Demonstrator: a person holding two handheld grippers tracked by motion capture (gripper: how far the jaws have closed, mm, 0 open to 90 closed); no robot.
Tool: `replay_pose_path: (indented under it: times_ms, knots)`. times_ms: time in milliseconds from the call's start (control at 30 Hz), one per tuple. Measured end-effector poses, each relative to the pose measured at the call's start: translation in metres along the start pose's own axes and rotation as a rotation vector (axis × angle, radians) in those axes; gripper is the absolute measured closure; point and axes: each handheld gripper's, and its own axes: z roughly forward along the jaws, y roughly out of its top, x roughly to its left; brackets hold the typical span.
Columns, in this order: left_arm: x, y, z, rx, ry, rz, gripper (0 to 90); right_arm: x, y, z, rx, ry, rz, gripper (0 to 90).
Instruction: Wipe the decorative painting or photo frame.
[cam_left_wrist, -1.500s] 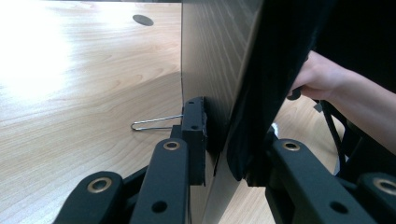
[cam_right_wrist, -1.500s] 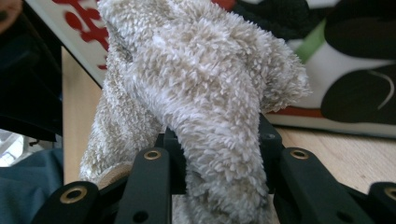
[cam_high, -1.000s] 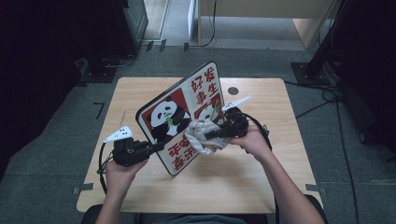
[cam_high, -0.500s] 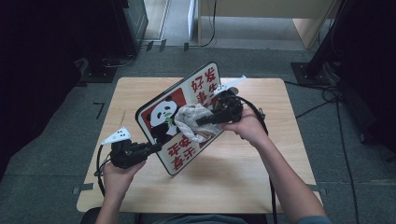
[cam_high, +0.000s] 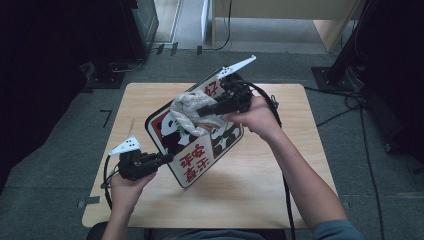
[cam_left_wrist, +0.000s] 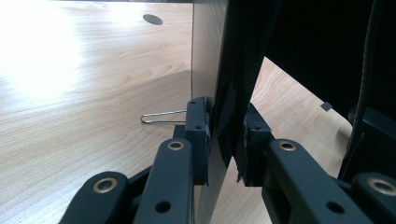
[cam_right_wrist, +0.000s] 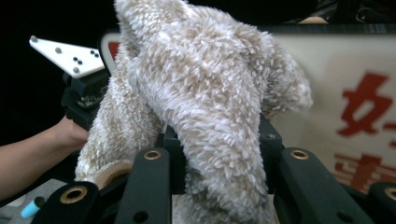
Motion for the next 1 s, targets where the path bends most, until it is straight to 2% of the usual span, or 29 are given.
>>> replay_pose_path:
  times_ms: [100, 233, 500, 1000]
  knots:
    - [0.0, 0.0, 0.0, 0.001, 0.002, 0.005, 78.1, 0.003, 0.006, 0.005, 0.017, -0.016, -0.007, 67.2]
    - [0.0, 0.0, 0.001, 0.008, -0.001, 0.008, 78.0, 0.002, 0.004, 0.01, 0.016, -0.015, -0.001, 67.2]
    - [0.0, 0.001, 0.001, 0.009, -0.005, 0.014, 78.1, -0.001, -0.007, 0.013, 0.016, -0.007, 0.0, 67.2]
    - [0.001, 0.001, 0.001, 0.009, -0.013, 0.013, 77.9, -0.007, -0.038, 0.028, 0.031, 0.017, 0.007, 66.7]
